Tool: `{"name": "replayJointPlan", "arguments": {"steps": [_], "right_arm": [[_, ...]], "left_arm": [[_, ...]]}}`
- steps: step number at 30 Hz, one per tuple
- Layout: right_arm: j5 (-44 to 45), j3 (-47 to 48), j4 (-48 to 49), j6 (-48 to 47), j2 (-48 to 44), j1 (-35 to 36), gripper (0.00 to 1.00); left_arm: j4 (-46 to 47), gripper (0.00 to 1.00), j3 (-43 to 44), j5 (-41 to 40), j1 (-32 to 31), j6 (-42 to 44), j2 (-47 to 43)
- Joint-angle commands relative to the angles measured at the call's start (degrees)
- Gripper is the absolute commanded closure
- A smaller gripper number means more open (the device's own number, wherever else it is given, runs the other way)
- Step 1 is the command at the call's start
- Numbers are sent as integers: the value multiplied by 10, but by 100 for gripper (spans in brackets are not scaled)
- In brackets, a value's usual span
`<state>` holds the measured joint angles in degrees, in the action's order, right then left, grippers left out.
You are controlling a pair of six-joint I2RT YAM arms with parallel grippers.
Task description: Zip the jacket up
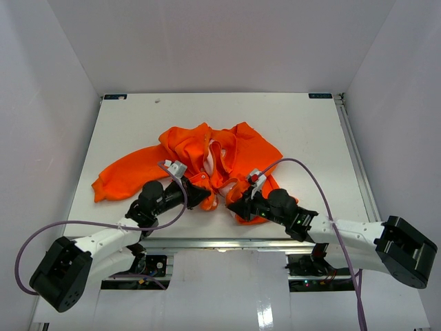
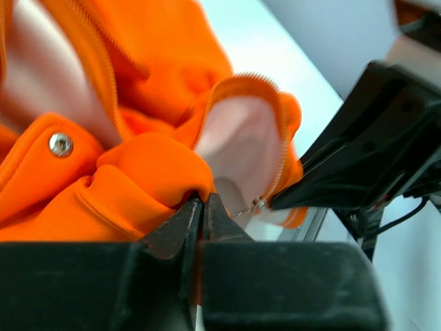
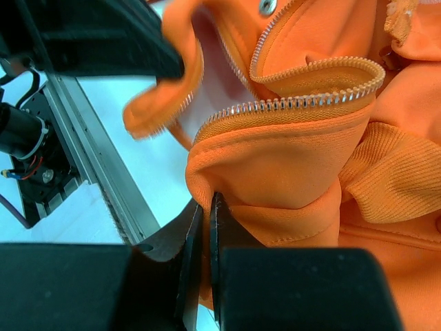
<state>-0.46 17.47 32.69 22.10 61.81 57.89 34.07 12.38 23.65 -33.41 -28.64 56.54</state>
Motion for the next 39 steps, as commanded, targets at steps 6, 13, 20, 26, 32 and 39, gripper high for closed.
{"name": "replayJointPlan", "arguments": {"steps": [6,13,20,26,32,39], "right_arm": [[34,-1,-17,17,-39,2,92],[42,-18,-28,16,-93,1,92],[26,-35,-25,15,-143,1,92],[21,-55,-29,16,-192,1,92],[21,-60,-39,16,-222,1,92],[21,-58,-41,16,-224,1,92]], "left_arm": [[-209,59,39,9,-3,10,32],[-353,51,83,-56,-21,4,26],[-489,41,131,-158,-47,-15,5],[-547,38,168,-200,-60,-13,27],[-624,38,244,-224,-75,0,65],[-673,34,298,-247,-77,20,38]]}}
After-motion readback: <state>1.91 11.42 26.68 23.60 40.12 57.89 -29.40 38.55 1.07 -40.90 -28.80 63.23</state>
